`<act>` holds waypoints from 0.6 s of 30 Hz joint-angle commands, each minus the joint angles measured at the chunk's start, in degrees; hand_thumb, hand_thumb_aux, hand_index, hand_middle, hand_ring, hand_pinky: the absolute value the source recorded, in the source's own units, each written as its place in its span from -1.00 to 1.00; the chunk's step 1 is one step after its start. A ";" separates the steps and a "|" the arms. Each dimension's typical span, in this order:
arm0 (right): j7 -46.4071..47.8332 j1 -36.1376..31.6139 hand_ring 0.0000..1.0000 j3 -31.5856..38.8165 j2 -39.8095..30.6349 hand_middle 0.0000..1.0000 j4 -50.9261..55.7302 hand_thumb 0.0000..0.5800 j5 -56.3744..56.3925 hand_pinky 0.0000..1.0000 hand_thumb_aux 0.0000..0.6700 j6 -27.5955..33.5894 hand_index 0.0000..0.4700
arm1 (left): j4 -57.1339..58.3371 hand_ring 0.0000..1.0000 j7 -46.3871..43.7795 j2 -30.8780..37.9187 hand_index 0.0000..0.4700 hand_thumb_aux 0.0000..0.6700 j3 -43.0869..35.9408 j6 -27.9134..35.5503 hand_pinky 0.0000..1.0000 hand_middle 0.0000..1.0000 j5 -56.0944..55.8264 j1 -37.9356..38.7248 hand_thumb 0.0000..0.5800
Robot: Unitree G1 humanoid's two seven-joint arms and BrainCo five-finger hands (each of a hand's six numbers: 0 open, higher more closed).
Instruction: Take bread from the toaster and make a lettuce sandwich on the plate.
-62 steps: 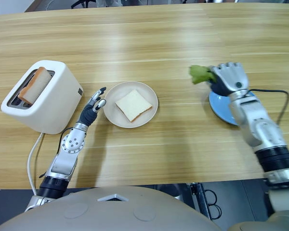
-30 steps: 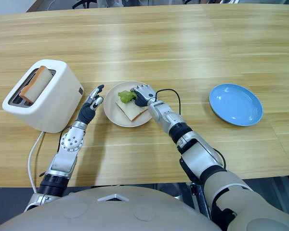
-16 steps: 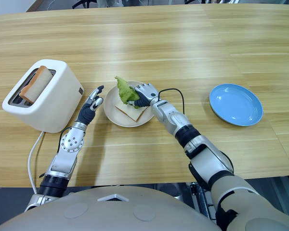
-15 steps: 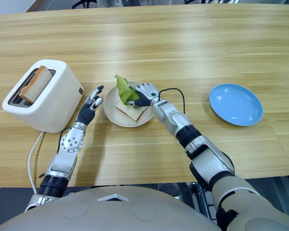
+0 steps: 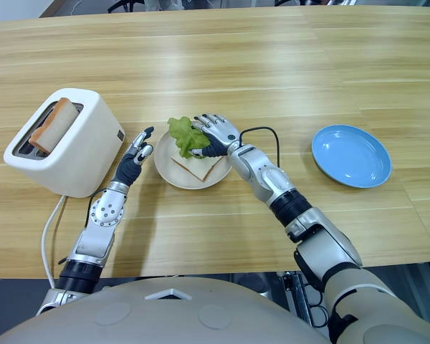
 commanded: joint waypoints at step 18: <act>17.15 7.39 -1.00 -8.98 -8.86 -1.00 -19.68 -1.00 3.50 -1.00 -1.00 7.49 -1.00 | 0.26 -1.00 -0.45 0.77 -1.00 -1.00 0.47 -0.07 -1.00 -1.00 0.21 -0.47 -1.00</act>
